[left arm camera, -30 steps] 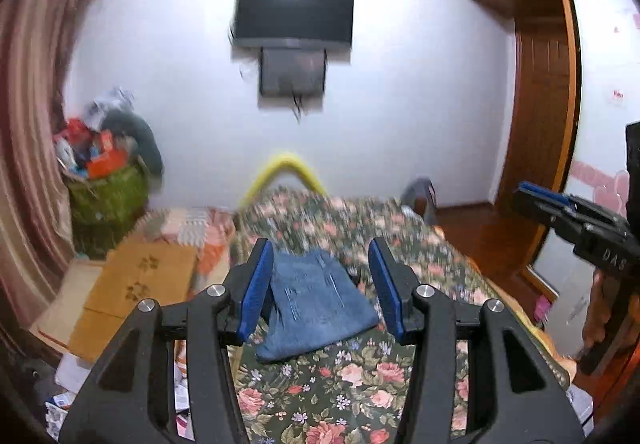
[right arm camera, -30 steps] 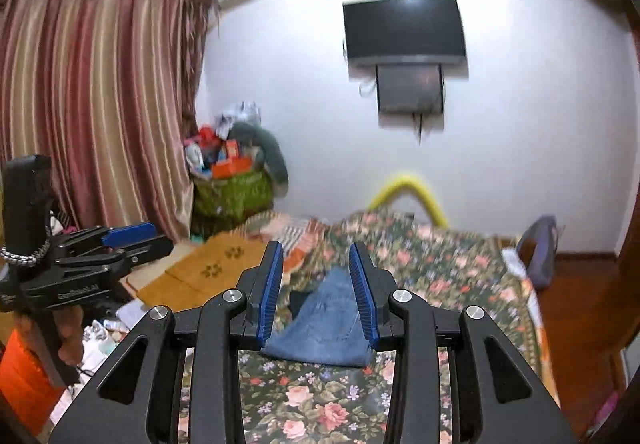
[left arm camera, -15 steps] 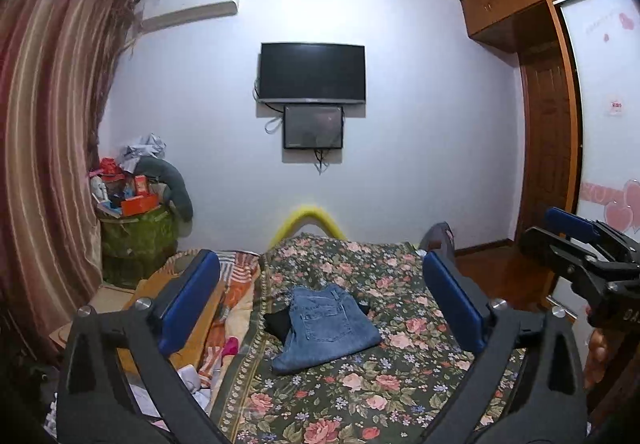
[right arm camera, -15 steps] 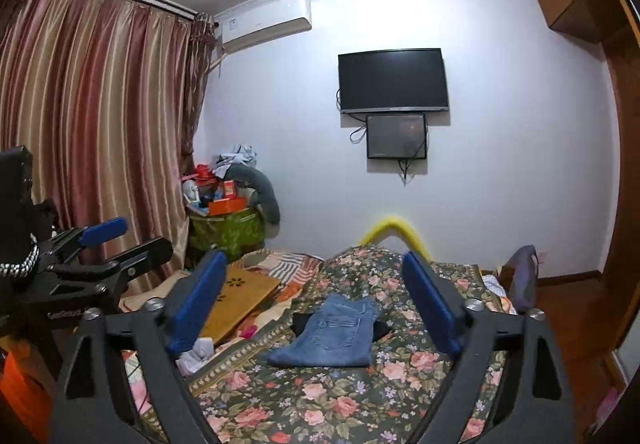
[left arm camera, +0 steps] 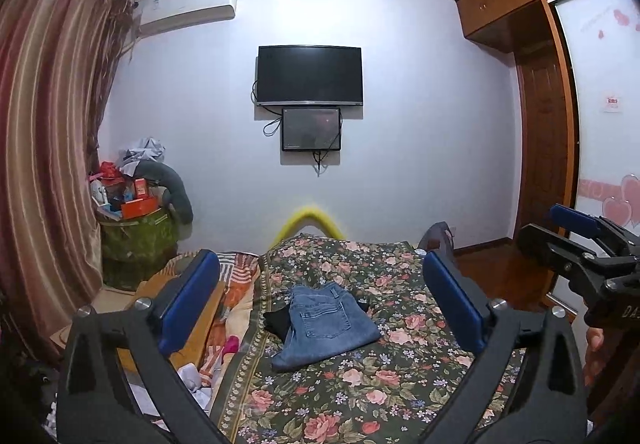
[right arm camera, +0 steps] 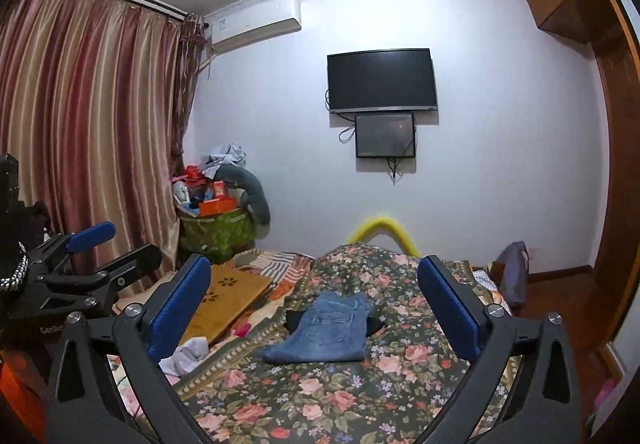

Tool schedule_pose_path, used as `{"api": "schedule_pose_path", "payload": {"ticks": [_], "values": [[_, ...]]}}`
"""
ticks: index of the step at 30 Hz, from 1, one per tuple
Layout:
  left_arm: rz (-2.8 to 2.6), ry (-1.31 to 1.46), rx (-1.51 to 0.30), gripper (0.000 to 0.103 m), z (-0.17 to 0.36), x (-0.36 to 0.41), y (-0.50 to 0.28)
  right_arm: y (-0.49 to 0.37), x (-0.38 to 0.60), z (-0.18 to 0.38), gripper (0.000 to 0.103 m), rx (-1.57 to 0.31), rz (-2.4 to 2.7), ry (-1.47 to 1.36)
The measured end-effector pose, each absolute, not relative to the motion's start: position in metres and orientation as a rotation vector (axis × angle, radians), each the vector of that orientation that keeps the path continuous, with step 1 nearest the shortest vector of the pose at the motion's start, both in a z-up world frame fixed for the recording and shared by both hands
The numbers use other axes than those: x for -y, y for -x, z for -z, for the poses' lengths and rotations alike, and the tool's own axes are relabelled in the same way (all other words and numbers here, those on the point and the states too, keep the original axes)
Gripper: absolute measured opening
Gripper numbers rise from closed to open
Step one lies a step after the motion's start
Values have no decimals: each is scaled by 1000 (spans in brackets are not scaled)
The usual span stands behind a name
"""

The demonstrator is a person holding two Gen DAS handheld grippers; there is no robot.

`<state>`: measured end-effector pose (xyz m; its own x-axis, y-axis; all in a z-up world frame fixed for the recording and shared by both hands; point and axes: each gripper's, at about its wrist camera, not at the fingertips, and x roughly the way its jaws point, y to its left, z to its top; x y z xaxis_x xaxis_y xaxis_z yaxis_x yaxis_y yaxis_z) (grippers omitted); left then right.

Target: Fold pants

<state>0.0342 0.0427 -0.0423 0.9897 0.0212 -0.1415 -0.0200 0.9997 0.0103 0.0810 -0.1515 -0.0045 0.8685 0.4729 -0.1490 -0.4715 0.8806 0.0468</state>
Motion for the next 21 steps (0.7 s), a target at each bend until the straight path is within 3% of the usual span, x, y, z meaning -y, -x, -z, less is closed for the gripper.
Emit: {"api": "schedule_pose_path", "payload": {"ticks": [21], "values": [[-3, 20, -165, 103, 49, -44, -41, -79, 159, 11, 103, -183, -482, -17]]}}
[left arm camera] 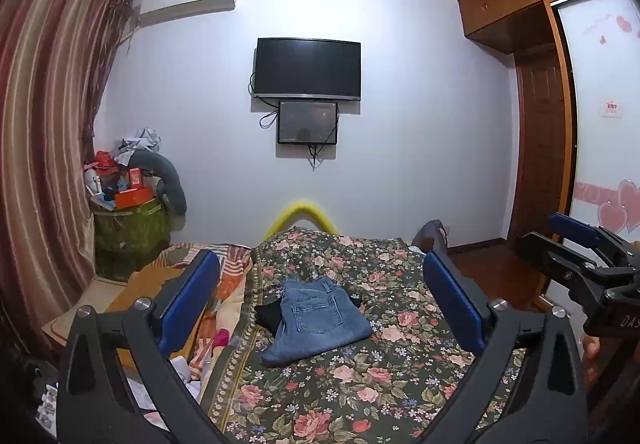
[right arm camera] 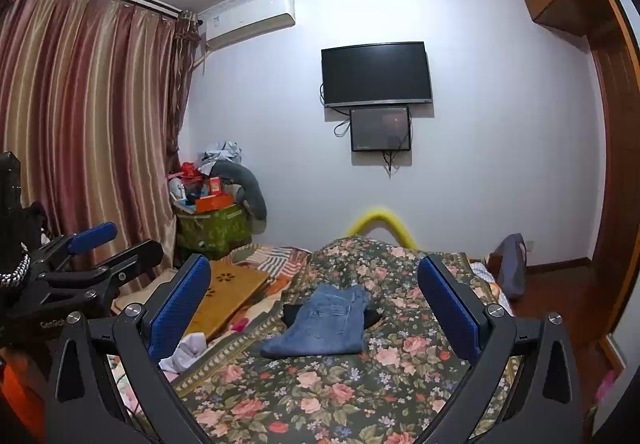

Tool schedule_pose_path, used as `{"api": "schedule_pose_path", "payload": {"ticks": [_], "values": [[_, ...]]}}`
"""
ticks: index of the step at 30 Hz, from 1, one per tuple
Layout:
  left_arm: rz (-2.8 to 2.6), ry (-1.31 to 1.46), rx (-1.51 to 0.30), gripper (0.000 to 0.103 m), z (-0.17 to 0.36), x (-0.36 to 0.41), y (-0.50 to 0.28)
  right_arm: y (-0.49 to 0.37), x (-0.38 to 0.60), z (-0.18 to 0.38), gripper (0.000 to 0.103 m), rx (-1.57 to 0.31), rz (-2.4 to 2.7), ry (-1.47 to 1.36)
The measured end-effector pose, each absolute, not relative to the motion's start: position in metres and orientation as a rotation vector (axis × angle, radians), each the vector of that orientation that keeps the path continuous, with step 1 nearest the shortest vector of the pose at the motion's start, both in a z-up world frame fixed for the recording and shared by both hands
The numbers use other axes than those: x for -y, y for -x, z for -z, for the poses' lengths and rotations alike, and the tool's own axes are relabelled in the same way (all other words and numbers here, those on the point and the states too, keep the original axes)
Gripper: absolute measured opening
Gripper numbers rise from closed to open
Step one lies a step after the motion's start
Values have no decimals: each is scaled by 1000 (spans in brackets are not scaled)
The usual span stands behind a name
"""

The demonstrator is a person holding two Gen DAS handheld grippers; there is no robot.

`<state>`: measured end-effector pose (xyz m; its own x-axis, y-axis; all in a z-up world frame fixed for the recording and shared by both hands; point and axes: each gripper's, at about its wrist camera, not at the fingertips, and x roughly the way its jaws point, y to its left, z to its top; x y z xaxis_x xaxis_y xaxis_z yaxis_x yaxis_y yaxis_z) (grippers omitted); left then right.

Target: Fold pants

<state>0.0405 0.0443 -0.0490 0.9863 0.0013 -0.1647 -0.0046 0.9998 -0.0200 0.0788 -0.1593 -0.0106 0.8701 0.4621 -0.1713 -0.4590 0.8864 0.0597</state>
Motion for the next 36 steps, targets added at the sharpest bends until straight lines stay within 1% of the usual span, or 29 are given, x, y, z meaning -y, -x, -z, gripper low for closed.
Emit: {"api": "schedule_pose_path", "payload": {"ticks": [36], "values": [[29, 4, -175, 103, 52, -37, -43, -74, 162, 6, 103, -181, -465, -29]]}}
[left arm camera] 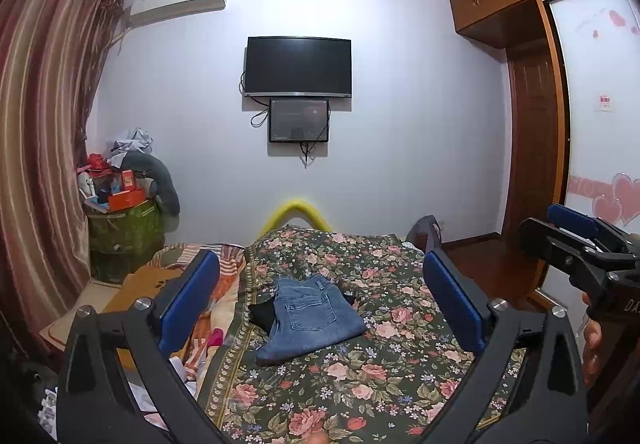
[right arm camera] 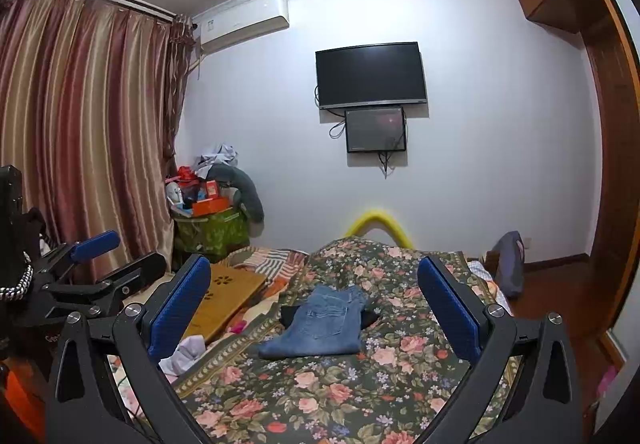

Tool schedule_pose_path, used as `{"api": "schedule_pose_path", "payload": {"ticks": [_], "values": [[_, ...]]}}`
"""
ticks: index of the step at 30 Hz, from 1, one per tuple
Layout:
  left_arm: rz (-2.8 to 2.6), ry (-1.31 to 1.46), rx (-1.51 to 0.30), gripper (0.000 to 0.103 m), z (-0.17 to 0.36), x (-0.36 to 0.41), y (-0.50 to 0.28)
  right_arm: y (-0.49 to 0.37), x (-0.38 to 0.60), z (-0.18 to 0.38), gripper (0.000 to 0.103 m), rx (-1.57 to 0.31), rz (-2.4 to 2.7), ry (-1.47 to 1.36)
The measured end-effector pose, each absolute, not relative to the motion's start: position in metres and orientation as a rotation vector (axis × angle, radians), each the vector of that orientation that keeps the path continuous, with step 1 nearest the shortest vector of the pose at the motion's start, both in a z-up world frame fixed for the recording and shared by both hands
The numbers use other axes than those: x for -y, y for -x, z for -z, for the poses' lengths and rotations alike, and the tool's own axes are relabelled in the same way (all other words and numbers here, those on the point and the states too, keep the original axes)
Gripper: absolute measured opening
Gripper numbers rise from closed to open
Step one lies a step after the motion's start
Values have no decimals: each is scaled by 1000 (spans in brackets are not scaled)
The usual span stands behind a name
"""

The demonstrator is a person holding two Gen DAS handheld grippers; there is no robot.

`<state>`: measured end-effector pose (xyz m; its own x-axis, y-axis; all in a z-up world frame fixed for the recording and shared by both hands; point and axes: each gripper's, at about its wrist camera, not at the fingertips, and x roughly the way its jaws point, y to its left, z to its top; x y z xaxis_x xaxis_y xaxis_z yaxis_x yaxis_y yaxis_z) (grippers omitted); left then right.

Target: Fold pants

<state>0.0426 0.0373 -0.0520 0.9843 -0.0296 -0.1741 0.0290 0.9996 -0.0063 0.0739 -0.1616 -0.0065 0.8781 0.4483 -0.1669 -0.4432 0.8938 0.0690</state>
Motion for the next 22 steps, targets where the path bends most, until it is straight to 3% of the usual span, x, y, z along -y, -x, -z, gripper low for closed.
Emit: {"api": "schedule_pose_path", "payload": {"ticks": [22], "values": [[25, 13, -192, 103, 56, -42, -46, -78, 158, 7, 103, -197, -466, -42]]}}
